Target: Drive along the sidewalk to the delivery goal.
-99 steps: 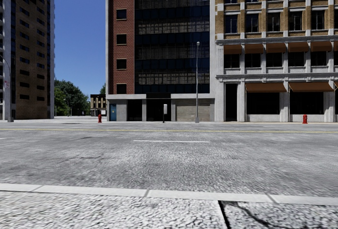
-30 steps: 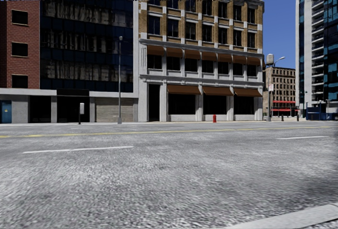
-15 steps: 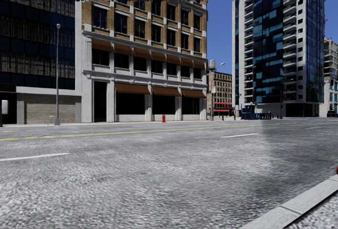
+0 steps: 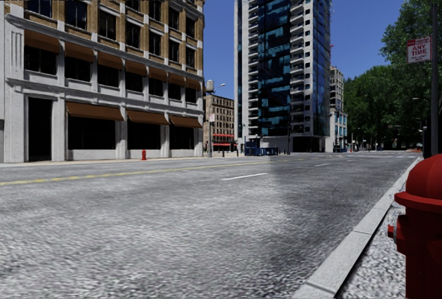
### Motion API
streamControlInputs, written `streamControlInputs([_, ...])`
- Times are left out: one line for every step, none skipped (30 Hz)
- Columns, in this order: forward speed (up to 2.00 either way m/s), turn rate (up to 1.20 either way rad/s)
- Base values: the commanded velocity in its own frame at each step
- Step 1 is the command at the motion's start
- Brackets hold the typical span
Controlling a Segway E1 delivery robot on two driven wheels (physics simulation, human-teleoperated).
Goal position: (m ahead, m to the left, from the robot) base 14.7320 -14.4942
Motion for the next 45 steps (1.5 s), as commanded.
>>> streamControlInputs([0.00,0.00])
streamControlInputs([0.00,0.00])
streamControlInputs([0.00,0.00])
streamControlInputs([0.00,0.00])
streamControlInputs([0.00,0.00])
streamControlInputs([0.00,0.00])
streamControlInputs([0.00,0.00])
streamControlInputs([0.00,0.00])
streamControlInputs([0.00,0.00])
streamControlInputs([0.00,0.00])
streamControlInputs([0.00,0.04])
streamControlInputs([0.00,0.08])
streamControlInputs([0.00,0.15])
streamControlInputs([0.00,0.21])
streamControlInputs([0.00,0.21])
streamControlInputs([0.00,0.23])
streamControlInputs([0.00,0.23])
streamControlInputs([0.00,0.23])
streamControlInputs([-0.02,0.23])
streamControlInputs([-0.06,0.23])
streamControlInputs([-0.07,0.23])
streamControlInputs([-0.07,0.23])
streamControlInputs([-0.08,0.23])
streamControlInputs([-0.08,0.23])
streamControlInputs([-0.08,0.23])
streamControlInputs([-0.08,0.22])
streamControlInputs([-0.08,0.22])
streamControlInputs([-0.08,0.21])
streamControlInputs([-0.08,0.21])
streamControlInputs([-0.08,0.19])
streamControlInputs([-0.08,0.18])
streamControlInputs([-0.08,0.18])
streamControlInputs([-0.08,0.18])
streamControlInputs([-0.08,0.18])
streamControlInputs([-0.08,0.18])
streamControlInputs([-0.08,0.19])
streamControlInputs([-0.08,0.26])
streamControlInputs([-0.08,0.26])
streamControlInputs([-0.08,0.33])
streamControlInputs([-0.09,0.42])
streamControlInputs([-0.10,0.53])
streamControlInputs([-0.15,0.63])
streamControlInputs([-0.17,0.66])
streamControlInputs([-0.17,0.66])
streamControlInputs([-0.18,0.66])
